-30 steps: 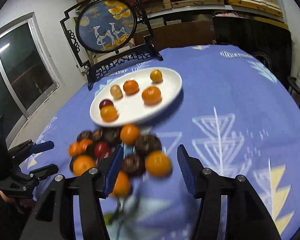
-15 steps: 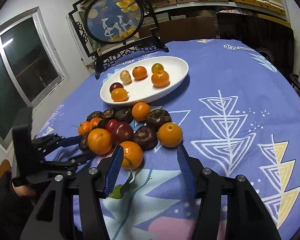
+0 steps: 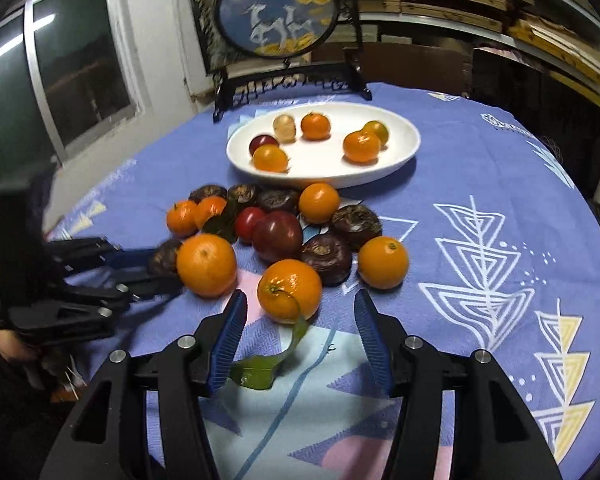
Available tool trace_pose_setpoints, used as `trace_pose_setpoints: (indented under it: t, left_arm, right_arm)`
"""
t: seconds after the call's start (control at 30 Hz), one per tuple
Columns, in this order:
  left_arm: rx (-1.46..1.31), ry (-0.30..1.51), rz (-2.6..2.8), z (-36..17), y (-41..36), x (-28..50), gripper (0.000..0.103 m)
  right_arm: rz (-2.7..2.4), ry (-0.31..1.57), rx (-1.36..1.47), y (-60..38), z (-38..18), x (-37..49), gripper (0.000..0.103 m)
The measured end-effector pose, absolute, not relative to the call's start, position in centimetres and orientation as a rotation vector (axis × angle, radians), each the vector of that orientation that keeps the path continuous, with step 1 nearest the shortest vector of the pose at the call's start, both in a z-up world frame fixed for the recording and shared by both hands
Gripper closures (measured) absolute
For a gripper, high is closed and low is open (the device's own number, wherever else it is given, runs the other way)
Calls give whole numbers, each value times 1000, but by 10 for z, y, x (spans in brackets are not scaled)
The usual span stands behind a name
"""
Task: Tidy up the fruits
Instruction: 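Grasp a dark brown fruit with the left tool while the right tool grasps a leafy tangerine, then carry both fruits onto the white plate and open both tools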
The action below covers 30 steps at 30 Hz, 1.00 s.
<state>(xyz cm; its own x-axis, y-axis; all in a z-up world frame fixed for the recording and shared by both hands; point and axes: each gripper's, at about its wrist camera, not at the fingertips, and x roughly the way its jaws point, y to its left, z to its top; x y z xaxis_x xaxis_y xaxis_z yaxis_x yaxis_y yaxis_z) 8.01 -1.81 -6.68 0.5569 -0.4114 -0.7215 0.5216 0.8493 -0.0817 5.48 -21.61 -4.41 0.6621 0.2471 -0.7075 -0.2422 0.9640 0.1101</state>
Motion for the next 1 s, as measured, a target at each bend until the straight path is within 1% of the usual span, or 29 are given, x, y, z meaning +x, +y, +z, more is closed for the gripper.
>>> trace_pose_setpoints:
  t: [0.2, 0.23, 0.27, 0.3, 0.4, 0.57, 0.77, 1.0]
  left_arm:
    - [142, 771, -550, -53, -11, 69, 64]
    - [143, 767, -550, -52, -11, 68, 64]
    - [144, 764, -552, -51, -11, 67, 64]
    - [147, 761, -550, -50, -11, 66, 64]
    - [146, 756, -552, -48, -9, 65, 64]
    - [145, 729, -560, -40, -7, 59, 64]
    - [144, 691, -564, -28, -7, 53, 64]
    - [113, 663, -551, -15, -10, 64, 64]
  right_arm:
    - [244, 858, -74, -196, -58, 74, 47]
    - [236, 866, -84, -193, -60, 77, 51]
    - [224, 866, -98, -190, -62, 78, 58]
    - [222, 868, -105, -188, -63, 80, 62]
    - [225, 856, -96, -188, -64, 76, 62]
    - [287, 816, 23, -204, -53, 65, 62]
    - [311, 791, 81, -215, -43, 56, 62]
    - [316, 766, 133, -223, -28, 58, 62]
